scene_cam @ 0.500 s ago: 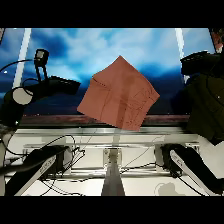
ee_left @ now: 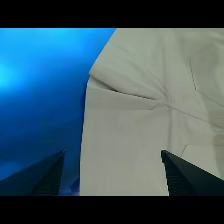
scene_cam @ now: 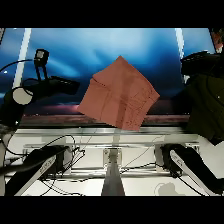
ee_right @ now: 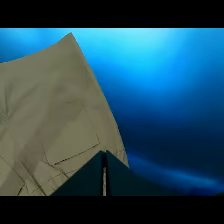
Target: Fold the clothes and pants, and hang the long-sleeved shirts on hangers.
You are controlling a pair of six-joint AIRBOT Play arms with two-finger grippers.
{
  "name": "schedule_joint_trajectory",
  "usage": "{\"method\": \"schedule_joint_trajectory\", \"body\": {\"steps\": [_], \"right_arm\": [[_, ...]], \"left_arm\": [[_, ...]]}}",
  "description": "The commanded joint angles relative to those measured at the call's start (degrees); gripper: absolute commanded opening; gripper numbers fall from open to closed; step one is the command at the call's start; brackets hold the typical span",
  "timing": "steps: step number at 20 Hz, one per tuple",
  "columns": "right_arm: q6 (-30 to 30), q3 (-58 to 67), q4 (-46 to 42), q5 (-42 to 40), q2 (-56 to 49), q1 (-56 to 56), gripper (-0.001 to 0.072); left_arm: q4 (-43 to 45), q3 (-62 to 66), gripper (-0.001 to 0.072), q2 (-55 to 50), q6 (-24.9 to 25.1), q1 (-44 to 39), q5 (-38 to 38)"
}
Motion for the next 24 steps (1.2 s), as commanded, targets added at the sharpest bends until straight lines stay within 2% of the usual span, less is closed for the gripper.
{"method": "schedule_joint_trajectory", "body": {"steps": [1, 15, 19, 24], "right_arm": [[0.02, -0.02, 0.02, 0.02, 0.0, 0.02, 0.0021], [0.04, -0.02, -0.76, -2.25, -0.02, 0.02, 0.0022], [1.53, -0.02, -6.38, 6.71, -0.07, -0.02, 0.0021], [2.19, -4.87, -7.26, 22.27, -0.07, -0.02, 0.0021]], "left_arm": [[0.02, 0.04, 0.0693, 0.0, 0.02, 0.0, 0.02], [-0.22, 0.04, 0.0693, 0.02, 0.0, -0.02, 0.0], [-0.2, 0.04, 0.0693, 0.04, 0.02, 0.0, -0.09], [-0.13, 0.04, 0.0693, 0.02, 0.04, 0.0, 0.02]]}}
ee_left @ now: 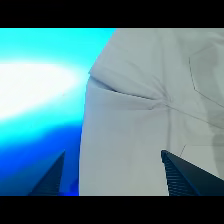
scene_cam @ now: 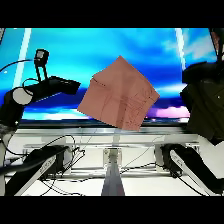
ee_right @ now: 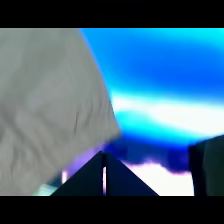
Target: Fold the clothes and pants, and hang the long-sleeved shirts on hangers.
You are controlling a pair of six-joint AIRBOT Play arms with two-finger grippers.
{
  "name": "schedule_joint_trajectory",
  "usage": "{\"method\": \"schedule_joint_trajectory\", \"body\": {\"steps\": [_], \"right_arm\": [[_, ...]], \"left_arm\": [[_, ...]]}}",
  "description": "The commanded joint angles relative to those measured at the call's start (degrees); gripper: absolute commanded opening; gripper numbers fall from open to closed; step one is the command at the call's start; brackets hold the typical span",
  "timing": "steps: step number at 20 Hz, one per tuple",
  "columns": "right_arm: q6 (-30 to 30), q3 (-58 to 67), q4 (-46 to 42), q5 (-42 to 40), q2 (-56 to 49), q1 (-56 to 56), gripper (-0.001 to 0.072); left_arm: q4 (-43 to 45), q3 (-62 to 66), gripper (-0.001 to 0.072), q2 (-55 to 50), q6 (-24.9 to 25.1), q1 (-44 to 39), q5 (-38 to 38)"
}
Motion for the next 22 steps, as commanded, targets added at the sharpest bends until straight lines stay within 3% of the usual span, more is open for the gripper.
{"method": "schedule_joint_trajectory", "body": {"steps": [1, 3, 7, 8, 10, 15, 22], "right_arm": [[1.33, -6.36, 0.9, 11.5, 0.0, -0.02, 0.0021], [4.96, -14.29, 5.31, 10.67, 0.0, 0.0, 0.002], [7.82, -34.21, 24.37, -0.74, 0.0, 0.04, 0.0033], [7.82, -38.01, 28.22, -4.15, 0.0, 0.04, 0.0125], [9.92, -43.74, 31.21, -8.7, 0.0, 0.04, 0.0498], [15.58, -51.8, 30.91, -14.86, 0.0, 0.04, 0.0511], [15.28, -59.69, 40.37, -24.55, -0.02, 0.04, 0.0511]], "left_arm": [[0.11, 0.04, 0.0693, 0.02, 0.04, 0.0, 0.07], [0.26, 0.04, 0.0692, 0.02, 0.04, 0.0, 0.04], [0.24, 0.04, 0.0693, 0.02, 0.02, 0.0, 0.04], [0.24, 0.04, 0.0692, 0.02, 0.02, 0.0, 0.04], [0.24, 0.04, 0.0692, 0.02, 0.02, 0.0, 0.04], [0.24, 0.04, 0.0692, -0.02, 0.02, 0.0, 0.07], [2.6, 0.04, 0.0692, -4.92, 0.02, 0.02, 0.09]]}}
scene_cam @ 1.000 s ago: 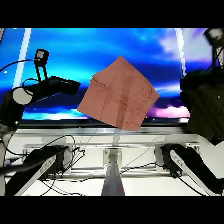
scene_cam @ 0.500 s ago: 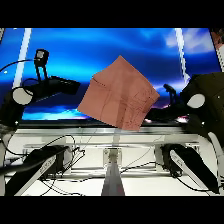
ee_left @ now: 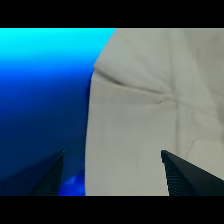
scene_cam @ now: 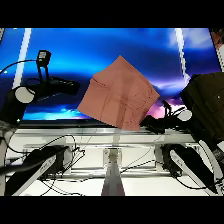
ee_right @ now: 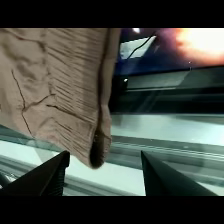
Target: Fold the clothes and pants, and hang the long-sleeved shirts on hangers.
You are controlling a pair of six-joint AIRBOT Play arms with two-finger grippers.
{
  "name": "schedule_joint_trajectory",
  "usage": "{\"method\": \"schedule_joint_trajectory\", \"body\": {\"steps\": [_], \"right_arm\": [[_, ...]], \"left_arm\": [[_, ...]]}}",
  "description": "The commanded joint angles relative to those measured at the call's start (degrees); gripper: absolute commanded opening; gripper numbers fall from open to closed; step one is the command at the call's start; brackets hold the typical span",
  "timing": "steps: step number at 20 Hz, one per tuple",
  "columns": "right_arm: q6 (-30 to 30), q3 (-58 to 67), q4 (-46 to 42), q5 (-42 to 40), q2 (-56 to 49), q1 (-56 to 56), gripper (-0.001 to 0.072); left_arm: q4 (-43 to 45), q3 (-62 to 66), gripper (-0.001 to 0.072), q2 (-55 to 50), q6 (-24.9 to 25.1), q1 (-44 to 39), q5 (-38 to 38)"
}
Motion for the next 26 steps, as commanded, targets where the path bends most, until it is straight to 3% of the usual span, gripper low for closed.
{"method": "schedule_joint_trajectory", "body": {"steps": [1, 2, 3, 4, 8, 13, 15, 16, 19, 26], "right_arm": [[0.17, -2.97, 5.29, -5.68, -0.13, 0.04, 0.051], [0.26, -2.99, 5.68, -6.67, -0.48, 0.04, 0.0509], [0.31, -3.17, 6.67, -7.43, -0.96, 0.04, 0.051], [0.24, -3.32, 8.26, -7.78, -1.62, 0.04, 0.0508], [-0.15, -3.37, 9.14, -6.97, -3.65, 0.44, 0.0506], [-0.92, -3.23, 9.25, -12.15, -3.69, 8.9, 0.0369], [-1.49, -3.17, 9.68, -12.15, -3.69, 10.23, 0.0357], [-1.51, -3.17, 9.64, -12.2, -3.69, 10.56, 0.0262], [-4.59, -3.17, 9.6, -12.24, -3.69, 10.73, 0.002], [-9.05, -3.17, 9.2, -12.26, -3.58, 10.73, 0.0021]], "left_arm": [[1.07, 0.04, 0.0691, -3.74, 0.0, 0.07, 0.24], [1.11, 0.04, 0.0687, -5.22, 0.0, 0.09, 1.03], [1.22, 0.04, 0.0618, -7.04, -0.02, 0.2, 2.69], [1.2, 0.04, 0.0593, -8.63, -0.02, 0.35, 4.87], [-0.28, 0.17, 0.0594, -11.96, -1.31, 4.5, 8.74], [-0.28, 0.17, 0.0591, -13.62, -1.29, 14.56, 0.55], [-0.28, 0.17, 0.059, -15.54, -1.27, 17.2, -3.85], [-0.28, 0.15, 0.0591, -16.9, -1.07, 18.05, -5.79], [-0.42, 0.17, 0.0591, -22.32, 6.88, 18.75, -13.2], [-18.64, 0.17, 0.059, -33.62, 22.64, 18.75, -24.28]]}}
